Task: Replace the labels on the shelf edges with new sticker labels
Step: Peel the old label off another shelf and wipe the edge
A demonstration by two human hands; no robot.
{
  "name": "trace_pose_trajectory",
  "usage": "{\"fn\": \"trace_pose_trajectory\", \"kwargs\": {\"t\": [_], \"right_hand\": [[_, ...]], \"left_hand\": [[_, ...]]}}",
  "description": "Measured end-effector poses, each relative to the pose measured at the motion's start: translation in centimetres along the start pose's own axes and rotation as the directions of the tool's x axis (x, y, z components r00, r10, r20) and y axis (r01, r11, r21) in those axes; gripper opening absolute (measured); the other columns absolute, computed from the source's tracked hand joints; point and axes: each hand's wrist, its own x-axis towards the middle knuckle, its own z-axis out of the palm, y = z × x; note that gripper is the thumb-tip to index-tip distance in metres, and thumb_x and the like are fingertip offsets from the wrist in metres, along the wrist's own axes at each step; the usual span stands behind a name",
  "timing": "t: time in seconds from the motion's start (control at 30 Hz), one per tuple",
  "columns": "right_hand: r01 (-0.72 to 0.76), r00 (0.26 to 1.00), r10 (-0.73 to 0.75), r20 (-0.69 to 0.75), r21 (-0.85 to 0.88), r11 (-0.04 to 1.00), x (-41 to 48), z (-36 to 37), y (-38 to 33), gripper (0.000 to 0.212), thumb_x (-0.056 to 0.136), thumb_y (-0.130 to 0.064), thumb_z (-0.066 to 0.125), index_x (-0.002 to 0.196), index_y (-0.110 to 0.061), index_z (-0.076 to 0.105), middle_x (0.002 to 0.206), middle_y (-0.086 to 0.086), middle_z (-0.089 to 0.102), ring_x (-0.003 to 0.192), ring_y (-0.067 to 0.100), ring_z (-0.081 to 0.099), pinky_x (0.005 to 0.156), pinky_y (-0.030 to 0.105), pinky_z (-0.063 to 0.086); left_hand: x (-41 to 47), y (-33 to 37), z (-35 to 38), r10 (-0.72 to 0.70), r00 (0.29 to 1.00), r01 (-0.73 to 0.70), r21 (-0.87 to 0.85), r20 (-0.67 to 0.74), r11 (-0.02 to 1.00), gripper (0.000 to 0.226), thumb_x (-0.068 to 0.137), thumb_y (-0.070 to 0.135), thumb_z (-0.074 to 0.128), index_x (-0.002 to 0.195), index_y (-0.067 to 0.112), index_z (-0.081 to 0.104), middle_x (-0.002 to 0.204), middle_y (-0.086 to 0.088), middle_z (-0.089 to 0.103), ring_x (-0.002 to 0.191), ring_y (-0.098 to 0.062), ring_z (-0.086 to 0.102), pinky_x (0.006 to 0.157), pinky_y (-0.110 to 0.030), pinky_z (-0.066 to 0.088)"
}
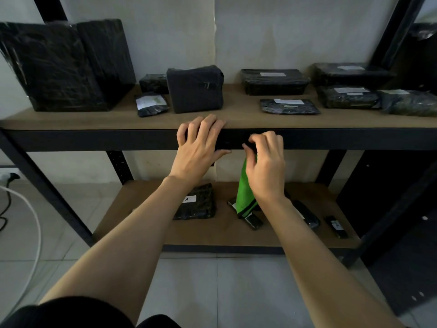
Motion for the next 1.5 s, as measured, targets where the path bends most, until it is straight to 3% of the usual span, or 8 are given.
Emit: {"fn": "trace_pose_trajectory", "kwargs": {"t": [0.33,0.47,0.6,0.8,0.97,1.07,1.37,1.5], "right_hand": [[0.011,0.996,-0.001,0.085,-0.108,0.994,0.1,-0.3,-0.9,0.015,0.079,0.004,0.065,0.093,0.000,0.060,0.089,0.015,0.057,0.081,0.031,0.054,0.068,0.040,0.044],[0.068,0.968,-0.028,0.249,-0.153,0.986,0.9,-1.3,-0.7,0.019,0.078,0.005,0.064,0.095,-0.001,0.059,0.096,0.015,0.056,0.090,0.031,0.052,0.075,0.041,0.042],[0.130,0.886,-0.079,0.456,-0.081,0.988,1.0,-2.6,0.6,0.018,0.086,-0.003,0.058,0.103,-0.005,0.058,0.108,0.010,0.054,0.103,0.025,0.047,0.085,0.034,0.036],[-0.210,0.908,0.113,0.404,0.205,0.956,0.6,-4.7,1.9,0.011,0.086,-0.015,0.065,0.093,-0.010,0.058,0.090,-0.002,0.058,0.086,0.014,0.056,0.073,0.018,0.036],[-0.176,0.938,0.083,0.336,0.258,0.950,0.9,-3.4,0.0,0.012,0.086,-0.014,0.065,0.097,-0.011,0.062,0.090,-0.002,0.065,0.083,0.006,0.057,0.073,0.011,0.037],[-0.119,0.943,0.039,0.329,0.225,0.967,1.6,-1.8,-1.3,0.013,0.087,-0.011,0.063,0.099,-0.008,0.065,0.095,0.006,0.067,0.088,0.015,0.062,0.076,0.017,0.043],[-0.234,0.970,0.217,0.105,0.194,0.953,0.5,-4.1,1.9,0.013,0.087,-0.007,0.063,0.099,-0.003,0.066,0.095,0.009,0.067,0.089,0.019,0.062,0.080,0.022,0.044],[-0.283,0.951,0.231,0.207,0.276,0.919,2.3,-5.2,1.2,0.018,0.092,-0.012,0.057,0.106,-0.005,0.065,0.100,0.004,0.067,0.093,0.009,0.058,0.082,0.016,0.043]], "left_hand": [[0.0,0.2,-0.4,0.010,1.000,-0.010,0.066,-0.010,0.998,0.060,0.078,0.043,0.068,0.123,0.006,0.055,0.120,-0.015,0.059,0.107,-0.033,0.056,0.095,-0.044,0.040],[0.0,0.4,-0.8,0.002,1.000,-0.002,0.094,-0.004,0.996,0.060,0.078,0.043,0.069,0.123,0.007,0.055,0.121,-0.014,0.058,0.107,-0.026,0.042,0.094,-0.040,0.027],[-0.2,0.7,-1.4,-0.008,1.000,0.004,0.119,0.029,0.993,0.062,0.077,0.044,0.071,0.124,0.007,0.055,0.122,-0.014,0.058,0.104,-0.030,0.053,0.093,-0.044,0.039],[-0.2,0.6,-1.4,-0.001,1.000,-0.003,0.148,0.025,0.989,0.062,0.077,0.048,0.070,0.123,0.008,0.056,0.121,-0.013,0.059,0.103,-0.030,0.055,0.093,-0.043,0.039],[-0.3,0.4,-1.0,-0.002,1.000,0.002,0.154,0.001,0.988,0.063,0.077,0.050,0.067,0.124,0.011,0.056,0.123,-0.009,0.058,0.106,-0.023,0.041,0.093,-0.040,0.036],[-0.2,0.2,-0.8,-0.004,1.000,0.003,0.098,0.012,0.995,0.061,0.076,0.045,0.070,0.125,0.010,0.054,0.123,-0.010,0.057,0.107,-0.023,0.038,0.095,-0.038,0.028],[-0.3,0.0,-0.5,0.001,1.000,0.000,0.089,-0.006,0.996,0.062,0.084,0.056,0.048,0.127,0.011,0.052,0.124,-0.010,0.056,0.106,-0.030,0.052,0.096,-0.039,0.028],[0.4,0.5,-2.1,-0.057,0.987,0.049,0.061,0.150,0.997,0.061,0.088,0.060,0.042,0.123,0.012,0.054,0.120,-0.010,0.056,0.103,-0.032,0.050,0.091,-0.042,0.033]]}}
